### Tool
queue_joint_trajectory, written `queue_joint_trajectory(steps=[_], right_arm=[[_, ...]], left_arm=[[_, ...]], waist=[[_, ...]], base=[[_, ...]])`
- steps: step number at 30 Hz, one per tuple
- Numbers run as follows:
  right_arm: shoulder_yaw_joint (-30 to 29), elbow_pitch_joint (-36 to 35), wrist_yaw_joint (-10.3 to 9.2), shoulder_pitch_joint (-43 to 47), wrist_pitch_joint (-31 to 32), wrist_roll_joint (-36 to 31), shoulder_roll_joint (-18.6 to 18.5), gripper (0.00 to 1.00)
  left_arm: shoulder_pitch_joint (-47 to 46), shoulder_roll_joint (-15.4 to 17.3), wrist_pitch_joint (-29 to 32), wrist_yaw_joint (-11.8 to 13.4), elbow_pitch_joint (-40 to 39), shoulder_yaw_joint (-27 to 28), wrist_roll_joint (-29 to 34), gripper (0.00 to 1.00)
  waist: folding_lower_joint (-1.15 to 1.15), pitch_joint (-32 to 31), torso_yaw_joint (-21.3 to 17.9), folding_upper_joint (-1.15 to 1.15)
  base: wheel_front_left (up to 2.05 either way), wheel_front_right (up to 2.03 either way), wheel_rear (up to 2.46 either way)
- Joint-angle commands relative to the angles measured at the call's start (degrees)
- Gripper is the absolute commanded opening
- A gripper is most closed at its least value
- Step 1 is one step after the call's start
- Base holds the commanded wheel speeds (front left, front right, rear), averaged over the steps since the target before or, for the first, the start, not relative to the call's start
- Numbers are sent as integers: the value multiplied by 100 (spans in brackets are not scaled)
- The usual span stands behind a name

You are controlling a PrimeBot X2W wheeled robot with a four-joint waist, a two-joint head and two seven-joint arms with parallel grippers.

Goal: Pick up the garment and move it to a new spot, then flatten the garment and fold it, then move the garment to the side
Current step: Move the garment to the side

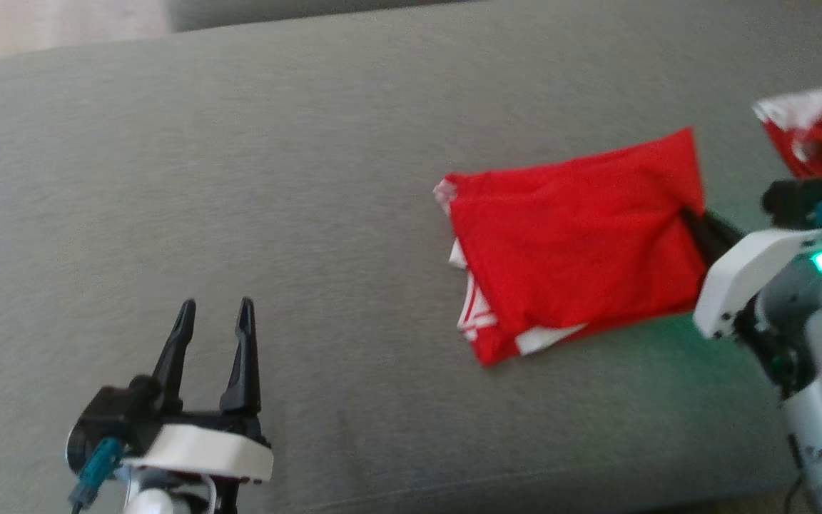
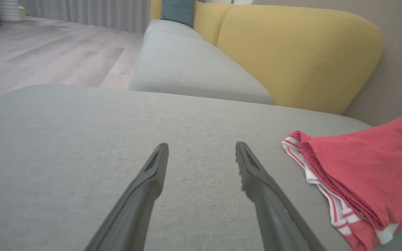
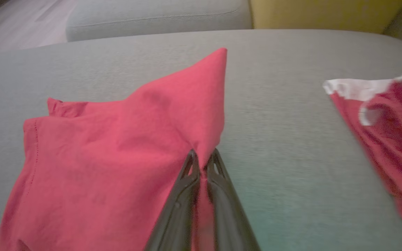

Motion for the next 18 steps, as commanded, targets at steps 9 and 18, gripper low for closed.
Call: queue_joint_trajectory(steps=[9,18], right_arm=[[-291,-840,37,-453,-67,-106,-72,0],[-318,-762,37,-697,-341,-232,170,0]], left_arm=[[-679,1,-70,-222,-230,121,383,100],[-953,131,-70,-325,-241,114,623,100]], waist=[[0,894,-1555,0],[0,1263,-2114,0]], base=[[0,0,0],[0,0,0]])
